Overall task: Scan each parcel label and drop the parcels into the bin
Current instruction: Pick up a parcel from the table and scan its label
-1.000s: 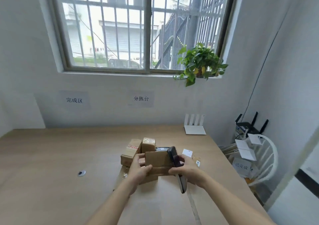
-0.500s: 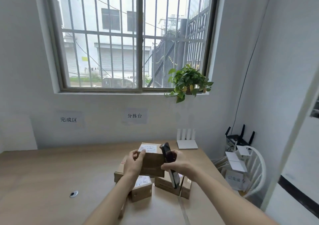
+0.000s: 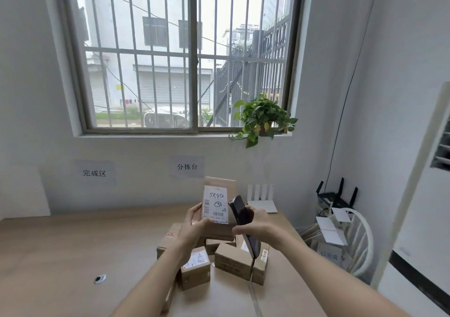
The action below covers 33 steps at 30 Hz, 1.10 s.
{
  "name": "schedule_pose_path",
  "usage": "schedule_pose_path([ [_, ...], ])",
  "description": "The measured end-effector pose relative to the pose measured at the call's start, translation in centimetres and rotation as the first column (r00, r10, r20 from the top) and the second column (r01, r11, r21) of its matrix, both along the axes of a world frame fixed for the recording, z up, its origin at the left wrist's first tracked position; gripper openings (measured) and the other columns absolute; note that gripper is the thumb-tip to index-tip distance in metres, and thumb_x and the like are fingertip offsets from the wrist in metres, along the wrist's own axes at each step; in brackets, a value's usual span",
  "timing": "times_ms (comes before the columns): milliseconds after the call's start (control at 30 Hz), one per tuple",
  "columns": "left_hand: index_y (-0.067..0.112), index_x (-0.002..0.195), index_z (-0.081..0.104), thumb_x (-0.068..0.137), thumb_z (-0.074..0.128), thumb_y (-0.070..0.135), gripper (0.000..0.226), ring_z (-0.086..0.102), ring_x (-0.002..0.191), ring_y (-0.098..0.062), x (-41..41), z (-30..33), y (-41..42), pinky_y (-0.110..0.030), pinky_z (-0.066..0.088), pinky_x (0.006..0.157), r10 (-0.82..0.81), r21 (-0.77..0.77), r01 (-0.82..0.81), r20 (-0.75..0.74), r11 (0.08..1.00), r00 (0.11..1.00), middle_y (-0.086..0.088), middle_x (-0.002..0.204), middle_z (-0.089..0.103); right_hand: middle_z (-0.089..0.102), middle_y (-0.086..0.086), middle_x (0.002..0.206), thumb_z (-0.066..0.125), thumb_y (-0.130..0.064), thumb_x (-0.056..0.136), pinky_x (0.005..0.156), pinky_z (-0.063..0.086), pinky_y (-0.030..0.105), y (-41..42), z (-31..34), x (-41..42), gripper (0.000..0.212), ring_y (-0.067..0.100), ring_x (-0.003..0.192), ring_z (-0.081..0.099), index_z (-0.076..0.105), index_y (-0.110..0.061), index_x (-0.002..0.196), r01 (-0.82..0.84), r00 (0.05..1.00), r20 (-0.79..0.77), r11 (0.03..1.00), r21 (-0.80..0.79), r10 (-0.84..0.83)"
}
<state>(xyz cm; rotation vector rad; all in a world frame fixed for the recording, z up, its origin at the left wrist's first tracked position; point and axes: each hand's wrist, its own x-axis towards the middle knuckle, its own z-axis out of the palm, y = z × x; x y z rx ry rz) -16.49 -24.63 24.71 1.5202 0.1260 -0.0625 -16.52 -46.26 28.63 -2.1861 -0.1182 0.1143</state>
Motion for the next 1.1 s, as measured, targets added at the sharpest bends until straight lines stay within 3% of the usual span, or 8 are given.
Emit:
schedule_pose_path([
  [100, 0.051, 0.128, 0.048, 0.070, 0.084, 0.019, 0.076, 0.071, 0.099, -0.029, 0.8, -0.3, 0.4, -0.050, 0.058, 0.086, -0.027, 0.044, 0.027, -0.007, 0.999, 1.000, -0.011, 0.111, 0.072, 0.070, -0.001, 0.114, 0.090, -0.023, 0.062, 0.094, 0.059, 0.038, -0.4, 0.2, 0.2, 0.065, 0.016, 0.106, 0.067, 0.064, -0.020, 0.120, 0.004, 1.000, 0.010, 1.000, -0.011, -0.004],
  [233, 0.054, 0.142, 0.032, 0.069, 0.085, 0.017, 0.098, 0.068, 0.104, -0.025, 0.9, -0.1, 0.0, -0.038, 0.051, 0.079, -0.068, 0.114, 0.070, -0.018, 0.991, 0.998, -0.009, 0.117, 0.069, 0.069, -0.004, 0.113, 0.090, -0.027, 0.059, 0.092, 0.058, 0.033, -0.8, 0.5, 0.5, 0.069, 0.013, 0.105, 0.066, 0.062, -0.020, 0.121, -0.013, 0.997, 0.074, 0.996, -0.092, 0.020],
  [400, 0.052, 0.142, 0.036, 0.071, 0.089, 0.026, 0.093, 0.069, 0.100, -0.023, 0.4, 0.2, -0.6, -0.034, 0.052, 0.069, -0.035, 0.100, 0.030, 0.043, 0.995, 0.998, -0.007, 0.109, 0.072, 0.068, -0.003, 0.112, 0.091, -0.024, 0.062, 0.092, 0.058, 0.036, -1.2, 1.1, 0.7, 0.069, 0.015, 0.104, 0.066, 0.060, -0.020, 0.124, -0.038, 0.993, 0.103, 0.976, -0.216, 0.062],
  [600, 0.043, 0.142, 0.042, 0.068, 0.090, 0.032, 0.089, 0.068, 0.099, -0.021, -0.3, 0.6, 0.2, -0.035, 0.059, 0.078, 0.008, 0.275, -0.043, 0.127, 0.960, 0.992, -0.007, 0.110, 0.069, 0.062, -0.009, 0.105, 0.088, -0.034, 0.067, 0.072, 0.050, 0.026, -2.1, 3.1, 0.6, 0.066, 0.015, 0.099, 0.061, 0.056, -0.026, 0.124, -0.061, 0.981, 0.134, 0.873, -0.485, 0.142],
  [700, 0.049, 0.141, 0.040, 0.062, 0.090, 0.047, 0.093, 0.064, 0.107, -0.025, -0.3, 0.3, 1.1, -0.051, 0.056, 0.091, 0.046, 0.332, -0.092, 0.146, 0.939, 0.988, -0.003, 0.118, 0.067, 0.061, -0.010, 0.106, 0.089, -0.033, 0.068, 0.073, 0.051, 0.028, -2.6, 4.7, 0.5, 0.072, 0.015, 0.098, 0.060, 0.053, -0.029, 0.131, -0.059, 0.968, 0.162, 0.802, -0.594, 0.192],
  [767, 0.053, 0.140, 0.038, 0.056, 0.087, 0.057, 0.097, 0.063, 0.111, -0.026, -0.1, -0.2, 1.6, -0.054, 0.053, 0.095, 0.059, 0.346, -0.107, 0.146, 0.932, 0.988, -0.001, 0.121, 0.066, 0.061, -0.010, 0.108, 0.088, -0.032, 0.070, 0.072, 0.048, 0.027, -2.8, 5.2, 0.7, 0.076, 0.015, 0.098, 0.059, 0.053, -0.030, 0.137, -0.061, 0.957, 0.188, 0.784, -0.617, 0.222],
  [967, 0.049, 0.143, 0.039, 0.067, 0.087, 0.046, 0.090, 0.058, 0.117, -0.028, -0.4, -0.1, 2.5, -0.052, 0.051, 0.098, 0.100, 0.378, -0.154, 0.158, 0.913, 0.982, -0.005, 0.126, 0.063, 0.065, -0.010, 0.118, 0.086, -0.033, 0.070, 0.082, 0.056, 0.034, -2.3, 5.8, 0.8, 0.079, 0.016, 0.106, 0.061, 0.051, -0.033, 0.141, -0.043, 0.930, 0.258, 0.773, -0.633, 0.263],
  [1100, 0.046, 0.143, 0.041, 0.070, 0.088, 0.040, 0.087, 0.061, 0.110, -0.022, -0.7, 0.4, 3.0, -0.046, 0.052, 0.098, 0.149, 0.357, -0.197, 0.159, 0.913, 0.976, -0.003, 0.121, 0.067, 0.065, -0.009, 0.120, 0.084, -0.032, 0.070, 0.074, 0.047, 0.029, -2.3, 6.1, 1.0, 0.080, 0.017, 0.106, 0.061, 0.051, -0.034, 0.142, -0.048, 0.915, 0.281, 0.771, -0.635, 0.289],
])
